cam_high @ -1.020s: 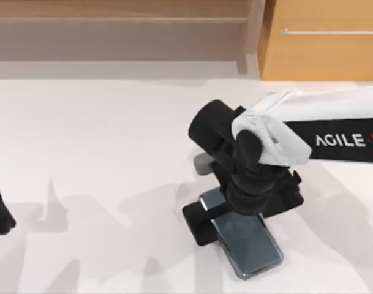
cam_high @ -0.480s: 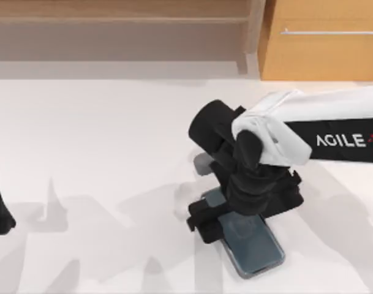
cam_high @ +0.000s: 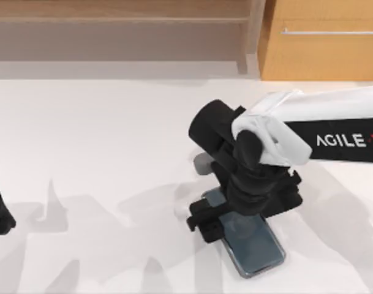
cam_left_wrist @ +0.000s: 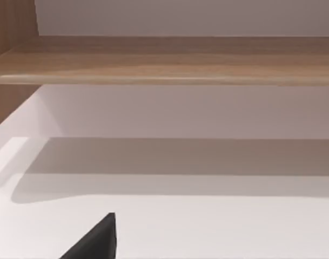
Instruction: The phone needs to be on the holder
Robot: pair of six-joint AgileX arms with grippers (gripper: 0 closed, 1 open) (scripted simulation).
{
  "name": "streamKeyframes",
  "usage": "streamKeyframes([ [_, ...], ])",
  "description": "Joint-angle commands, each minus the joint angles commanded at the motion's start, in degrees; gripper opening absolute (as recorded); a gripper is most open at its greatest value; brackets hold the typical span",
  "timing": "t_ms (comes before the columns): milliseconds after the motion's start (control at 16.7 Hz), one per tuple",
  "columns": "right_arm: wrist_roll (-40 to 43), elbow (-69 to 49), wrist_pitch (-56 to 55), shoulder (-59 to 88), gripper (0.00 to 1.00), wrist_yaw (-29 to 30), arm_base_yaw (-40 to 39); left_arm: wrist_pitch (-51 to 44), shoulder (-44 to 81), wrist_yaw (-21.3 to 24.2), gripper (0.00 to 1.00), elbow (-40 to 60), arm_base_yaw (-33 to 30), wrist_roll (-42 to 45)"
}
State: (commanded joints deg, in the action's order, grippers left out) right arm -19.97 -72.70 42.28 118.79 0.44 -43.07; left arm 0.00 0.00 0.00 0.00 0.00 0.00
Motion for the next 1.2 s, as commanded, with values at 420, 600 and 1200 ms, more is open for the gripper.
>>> streamKeyframes([
  [420, 0.09, -2.19, 5.09, -3.85, 0.0, 0.81, 0.11, 0.0, 0.0, 0.0, 1.0, 0.0, 0.0, 0.0],
  [600, 0.11, -2.74, 5.69, -4.51, 0.0, 0.8, 0.14, 0.0, 0.0, 0.0, 1.0, 0.0, 0.0, 0.0],
  [1200, 6.79, 2.92, 3.07, -18.78, 0.0, -0.08, 11.12, 0.0, 0.0, 0.0, 1.0, 0.0, 0.0, 0.0],
])
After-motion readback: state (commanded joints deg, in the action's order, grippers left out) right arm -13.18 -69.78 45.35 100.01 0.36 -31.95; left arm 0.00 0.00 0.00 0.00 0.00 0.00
